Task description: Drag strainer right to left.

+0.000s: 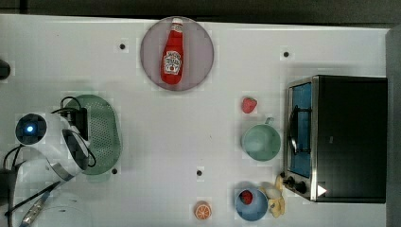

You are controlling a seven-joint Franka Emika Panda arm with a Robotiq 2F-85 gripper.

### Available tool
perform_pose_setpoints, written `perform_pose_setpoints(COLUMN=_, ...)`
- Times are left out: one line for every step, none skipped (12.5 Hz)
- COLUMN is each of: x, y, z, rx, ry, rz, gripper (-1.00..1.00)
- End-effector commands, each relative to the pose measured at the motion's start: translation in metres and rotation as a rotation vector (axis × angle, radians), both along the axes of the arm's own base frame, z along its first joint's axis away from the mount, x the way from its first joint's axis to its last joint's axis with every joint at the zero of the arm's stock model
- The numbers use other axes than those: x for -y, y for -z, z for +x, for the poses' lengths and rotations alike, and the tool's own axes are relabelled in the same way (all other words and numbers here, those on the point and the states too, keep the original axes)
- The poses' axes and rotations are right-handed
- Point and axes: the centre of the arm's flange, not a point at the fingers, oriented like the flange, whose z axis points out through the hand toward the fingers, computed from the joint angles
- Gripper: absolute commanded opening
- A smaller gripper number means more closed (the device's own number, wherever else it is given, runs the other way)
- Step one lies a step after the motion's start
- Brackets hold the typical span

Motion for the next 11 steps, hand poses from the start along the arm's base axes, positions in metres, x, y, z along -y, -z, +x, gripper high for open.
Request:
perform_pose_setpoints(x=-0.019, y=-0.014, z=0.0, rx=0.019, ry=0.08, rz=0.016, gripper=1.0)
perform_pose_setpoints(x=-0.019, y=-0.017, z=0.002, rx=0.017, ry=0.078, rz=0.014, gripper=1.0)
perform_pose_setpoints(x=-0.017, y=-0.022, z=0.004, rx=0.02, ry=0.052, rz=0.006, gripper=1.0)
perform_pose_setpoints(x=-0.012, y=-0.033, z=0.009, rx=0.03, ry=0.005, rz=-0.004, gripper=1.0)
perform_pose_setpoints(x=-0.004, y=-0.049, z=0.014, rx=0.023, ry=-0.049, rz=-0.022, gripper=1.0)
perform_pose_setpoints(x=0.005, y=-0.07, z=0.019, rx=0.007, ry=-0.111, rz=-0.043, gripper=1.0)
perform_pose_setpoints(x=0.015, y=-0.098, z=0.027, rx=0.019, ry=-0.187, rz=-0.045, gripper=1.0)
perform_pose_setpoints(x=0.027, y=-0.13, z=0.036, rx=0.039, ry=-0.263, rz=-0.04, gripper=1.0)
perform_pose_setpoints(x=0.041, y=-0.162, z=0.043, rx=0.055, ry=-0.337, rz=-0.038, gripper=1.0)
perform_pose_setpoints(x=0.059, y=-0.194, z=0.05, rx=0.066, ry=-0.394, rz=-0.037, gripper=1.0)
perform_pose_setpoints(x=0.081, y=-0.227, z=0.056, rx=0.08, ry=-0.429, rz=-0.035, gripper=1.0)
